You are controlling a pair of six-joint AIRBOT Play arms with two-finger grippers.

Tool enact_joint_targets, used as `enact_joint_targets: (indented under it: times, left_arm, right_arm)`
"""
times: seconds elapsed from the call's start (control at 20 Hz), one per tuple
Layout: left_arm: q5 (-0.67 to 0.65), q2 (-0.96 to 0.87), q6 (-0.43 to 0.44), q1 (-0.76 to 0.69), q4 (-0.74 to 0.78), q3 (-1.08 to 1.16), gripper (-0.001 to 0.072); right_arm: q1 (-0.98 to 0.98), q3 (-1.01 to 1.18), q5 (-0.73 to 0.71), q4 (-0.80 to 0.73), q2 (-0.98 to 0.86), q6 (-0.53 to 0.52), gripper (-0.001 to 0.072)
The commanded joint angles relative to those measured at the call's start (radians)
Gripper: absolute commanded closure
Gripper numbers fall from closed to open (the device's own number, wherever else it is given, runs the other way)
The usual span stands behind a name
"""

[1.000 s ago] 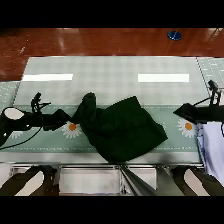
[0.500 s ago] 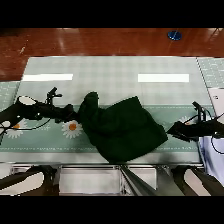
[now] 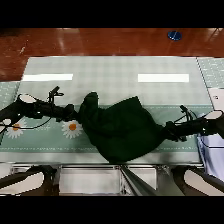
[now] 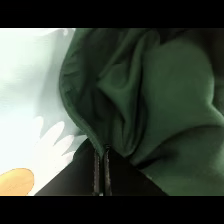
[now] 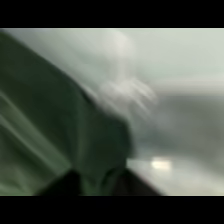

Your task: Fold the shirts.

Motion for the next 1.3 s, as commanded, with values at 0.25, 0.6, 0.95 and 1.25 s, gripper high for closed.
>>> enact_joint_targets:
  times: [0.25,0.6,0.95,1.25]
  left_arm:
    - [-0.161,0.084,-0.039,0.138,-0.002,0.304,0.0692]
    - [-0.177,0.273,-0.194,0.267,-0.001,0.941,0.0692]
    - [-0.163,0.478,-0.255,0.393,0.274,1.231,0.0692]
    - [-0.222,0.662,-0.330,0.266,0.732,1.155,0.0692]
  right_arm:
    - [0.185,0.526,0.070,0.127,0.056,-0.015,0.0690]
    - [0.122,1.353,0.224,-0.057,0.130,0.126,0.0690]
    - [0.122,1.481,0.279,-0.401,0.373,0.214,0.0689]
    - [0.123,1.261,0.388,-0.591,0.582,0.291,0.0690]
